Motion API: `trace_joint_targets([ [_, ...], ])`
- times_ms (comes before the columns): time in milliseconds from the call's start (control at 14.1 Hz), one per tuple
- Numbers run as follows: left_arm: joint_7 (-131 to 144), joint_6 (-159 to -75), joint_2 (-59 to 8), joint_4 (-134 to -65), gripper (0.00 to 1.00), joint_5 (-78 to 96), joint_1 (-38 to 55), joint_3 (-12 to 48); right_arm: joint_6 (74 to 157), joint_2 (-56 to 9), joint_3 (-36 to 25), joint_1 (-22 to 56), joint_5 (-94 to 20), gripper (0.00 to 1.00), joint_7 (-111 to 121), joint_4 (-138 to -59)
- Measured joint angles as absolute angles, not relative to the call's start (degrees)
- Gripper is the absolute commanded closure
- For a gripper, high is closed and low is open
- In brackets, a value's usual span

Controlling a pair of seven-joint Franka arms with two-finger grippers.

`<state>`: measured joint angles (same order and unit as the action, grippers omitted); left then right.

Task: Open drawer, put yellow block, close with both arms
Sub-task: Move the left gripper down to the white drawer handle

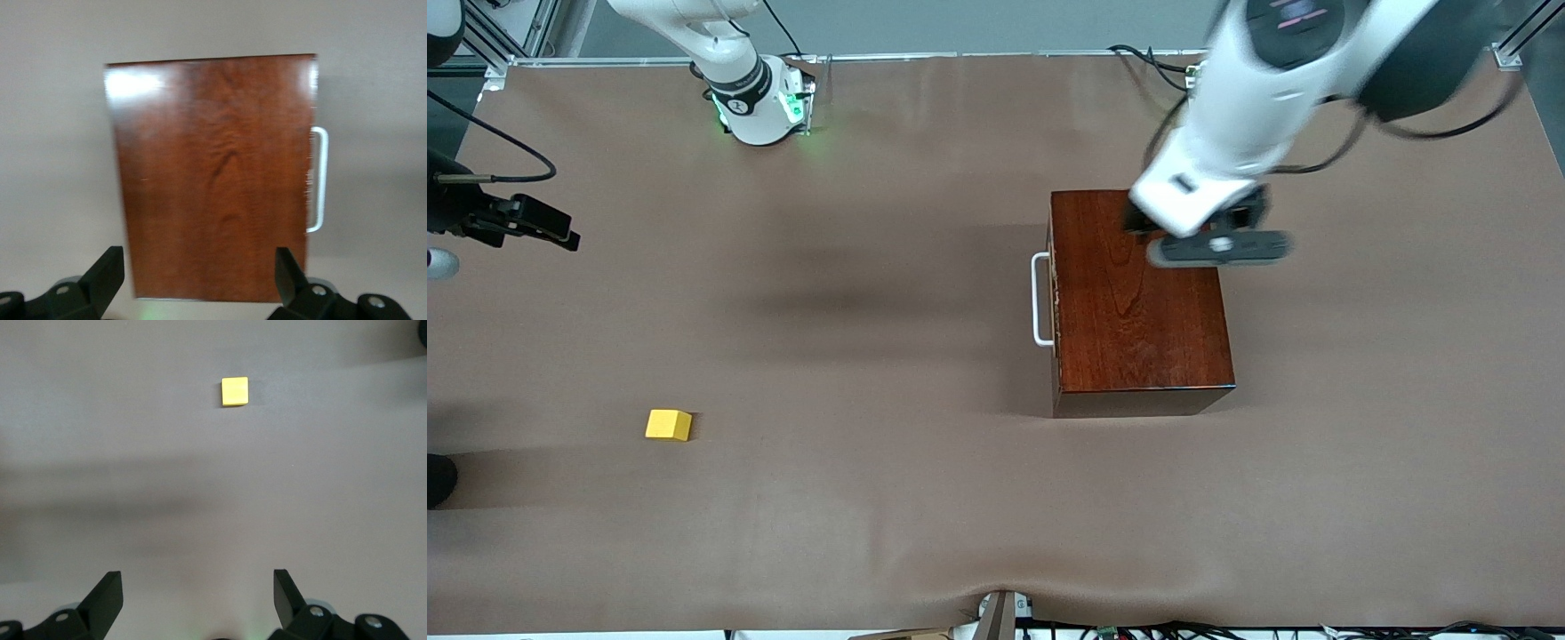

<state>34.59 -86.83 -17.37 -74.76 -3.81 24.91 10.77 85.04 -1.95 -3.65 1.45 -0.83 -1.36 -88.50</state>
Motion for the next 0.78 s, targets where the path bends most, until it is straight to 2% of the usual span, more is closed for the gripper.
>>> trace_joint_targets([
  [426, 46.4, -90.9, -27.2, -70.4, 0.00, -8.4, 36.4, 8.5, 86.4, -2.6, -3.7, 1.4, -0.8, 0.00, 1.3, -88.7],
  [780, 51.5, -93.5, -33.3, -67.6, 0.00, -8.5, 49.5, -2.7, 88.4, -4.8, -3.7, 1.4, -0.8, 0.00, 5.7, -89.1],
])
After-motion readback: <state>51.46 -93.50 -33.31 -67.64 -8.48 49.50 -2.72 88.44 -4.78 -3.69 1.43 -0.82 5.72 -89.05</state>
